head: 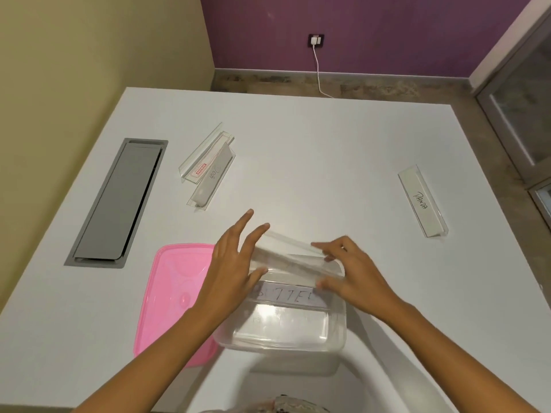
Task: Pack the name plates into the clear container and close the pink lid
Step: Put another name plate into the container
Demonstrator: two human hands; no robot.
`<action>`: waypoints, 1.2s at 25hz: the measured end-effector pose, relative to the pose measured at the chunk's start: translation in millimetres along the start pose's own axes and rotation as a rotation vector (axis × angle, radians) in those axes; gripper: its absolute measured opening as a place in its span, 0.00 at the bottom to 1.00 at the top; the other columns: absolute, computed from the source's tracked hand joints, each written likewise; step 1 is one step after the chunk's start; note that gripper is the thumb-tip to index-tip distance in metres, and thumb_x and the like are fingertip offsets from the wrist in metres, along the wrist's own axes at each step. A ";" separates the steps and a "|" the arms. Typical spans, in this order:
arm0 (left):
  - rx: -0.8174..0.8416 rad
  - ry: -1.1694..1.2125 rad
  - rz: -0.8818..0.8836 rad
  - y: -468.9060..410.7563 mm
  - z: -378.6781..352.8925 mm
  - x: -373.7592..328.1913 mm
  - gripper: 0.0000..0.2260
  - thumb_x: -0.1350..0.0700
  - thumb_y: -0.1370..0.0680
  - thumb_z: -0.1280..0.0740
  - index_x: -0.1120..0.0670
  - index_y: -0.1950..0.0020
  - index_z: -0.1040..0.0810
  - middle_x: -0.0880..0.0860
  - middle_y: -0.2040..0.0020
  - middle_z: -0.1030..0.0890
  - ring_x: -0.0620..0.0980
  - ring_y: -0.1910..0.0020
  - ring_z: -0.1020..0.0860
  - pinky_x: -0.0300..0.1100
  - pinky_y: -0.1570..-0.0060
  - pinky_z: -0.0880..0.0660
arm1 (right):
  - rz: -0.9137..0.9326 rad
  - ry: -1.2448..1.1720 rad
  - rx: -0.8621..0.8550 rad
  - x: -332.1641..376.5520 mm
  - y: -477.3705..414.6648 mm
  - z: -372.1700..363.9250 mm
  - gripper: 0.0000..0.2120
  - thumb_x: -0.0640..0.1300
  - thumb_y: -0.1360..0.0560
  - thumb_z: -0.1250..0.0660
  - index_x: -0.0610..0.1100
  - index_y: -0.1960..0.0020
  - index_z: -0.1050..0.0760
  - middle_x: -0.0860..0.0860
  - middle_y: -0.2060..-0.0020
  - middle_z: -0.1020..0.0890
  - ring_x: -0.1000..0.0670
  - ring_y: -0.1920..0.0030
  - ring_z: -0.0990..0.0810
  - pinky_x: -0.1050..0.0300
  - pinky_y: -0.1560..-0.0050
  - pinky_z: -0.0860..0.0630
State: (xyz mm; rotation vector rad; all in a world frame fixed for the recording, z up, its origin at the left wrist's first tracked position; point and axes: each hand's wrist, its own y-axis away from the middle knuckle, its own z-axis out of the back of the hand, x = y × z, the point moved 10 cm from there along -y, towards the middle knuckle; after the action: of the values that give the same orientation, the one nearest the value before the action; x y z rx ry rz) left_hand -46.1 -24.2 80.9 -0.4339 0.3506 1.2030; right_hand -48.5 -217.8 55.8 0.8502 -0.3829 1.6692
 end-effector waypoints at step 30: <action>0.103 -0.342 -0.044 36.4 -32.7 29.1 0.13 0.53 0.35 0.23 0.46 0.52 0.17 0.45 0.56 0.15 0.57 0.36 0.25 0.61 0.33 0.49 | 0.009 0.438 0.346 -9.0 33.7 -127.8 0.21 0.35 0.29 0.33 0.43 0.37 0.27 0.43 0.42 0.22 0.41 0.42 0.23 0.46 0.47 0.23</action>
State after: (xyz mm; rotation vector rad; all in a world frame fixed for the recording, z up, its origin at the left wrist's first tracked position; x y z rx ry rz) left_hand -72.1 -6.1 33.6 -0.1409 0.1066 1.1858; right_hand -121.8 -150.2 -31.6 0.7011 0.2092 1.9016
